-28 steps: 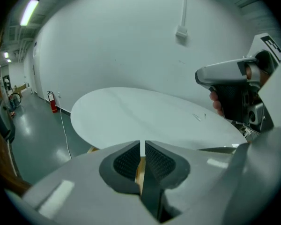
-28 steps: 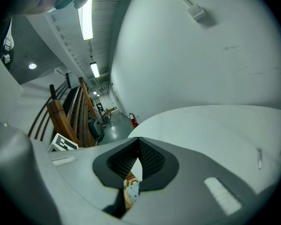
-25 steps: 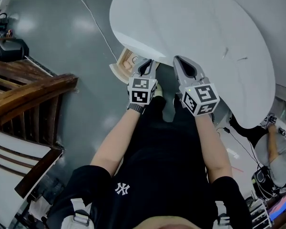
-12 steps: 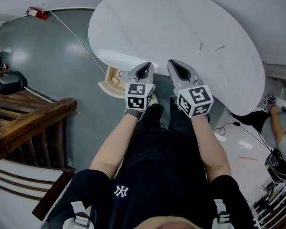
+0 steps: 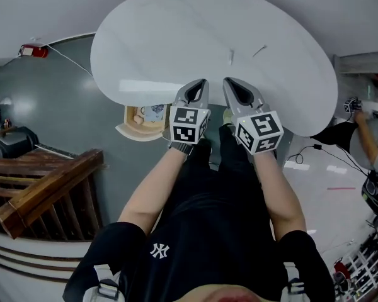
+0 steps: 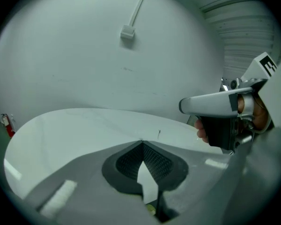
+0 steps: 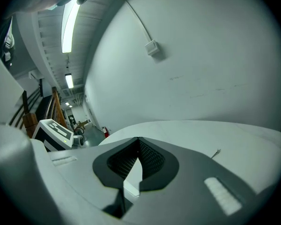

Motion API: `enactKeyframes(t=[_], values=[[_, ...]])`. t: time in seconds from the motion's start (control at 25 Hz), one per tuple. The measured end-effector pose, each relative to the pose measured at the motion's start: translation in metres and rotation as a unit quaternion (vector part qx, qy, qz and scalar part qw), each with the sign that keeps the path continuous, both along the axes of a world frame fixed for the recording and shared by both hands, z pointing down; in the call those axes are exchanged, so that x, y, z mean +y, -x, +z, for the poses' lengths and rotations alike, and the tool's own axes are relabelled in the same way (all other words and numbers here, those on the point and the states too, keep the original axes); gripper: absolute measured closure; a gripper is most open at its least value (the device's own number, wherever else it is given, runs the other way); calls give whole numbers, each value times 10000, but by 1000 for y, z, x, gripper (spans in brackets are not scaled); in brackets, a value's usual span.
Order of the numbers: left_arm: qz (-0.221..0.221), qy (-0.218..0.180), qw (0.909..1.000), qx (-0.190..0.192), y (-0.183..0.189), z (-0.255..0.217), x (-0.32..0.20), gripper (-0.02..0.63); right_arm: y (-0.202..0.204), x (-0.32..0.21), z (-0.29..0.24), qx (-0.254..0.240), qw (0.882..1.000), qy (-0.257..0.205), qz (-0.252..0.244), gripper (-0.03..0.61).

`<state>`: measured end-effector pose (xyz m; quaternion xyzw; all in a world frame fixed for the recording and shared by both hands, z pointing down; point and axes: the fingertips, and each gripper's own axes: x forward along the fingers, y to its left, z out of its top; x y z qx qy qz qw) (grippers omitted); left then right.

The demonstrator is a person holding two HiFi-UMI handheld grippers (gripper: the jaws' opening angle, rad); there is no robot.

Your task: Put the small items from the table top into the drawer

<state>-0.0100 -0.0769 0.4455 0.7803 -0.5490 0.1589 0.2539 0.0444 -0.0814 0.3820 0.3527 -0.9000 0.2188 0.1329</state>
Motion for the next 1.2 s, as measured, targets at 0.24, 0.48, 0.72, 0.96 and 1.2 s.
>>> enactKeyframes(t=[0.24, 0.48, 0.72, 0.96, 1.2], values=[[224, 42, 9997, -32, -46, 5, -26, 612, -42, -22, 5, -28, 9998, 53, 199, 555], [211, 95, 9996, -177, -71, 15, -50, 612, -68, -42, 16, -47, 9997, 167, 167, 555], [74, 251, 9993, -279, -79, 33, -70, 612, -81, -62, 33, -58, 9995, 304, 44, 555], [-44, 432, 9979, -473, -84, 55, -86, 598, -89, -77, 51, -103, 9987, 487, -69, 555], [-190, 665, 9955, -648, -82, 82, -100, 565, -88, -89, 69, -129, 9977, 644, -191, 555]])
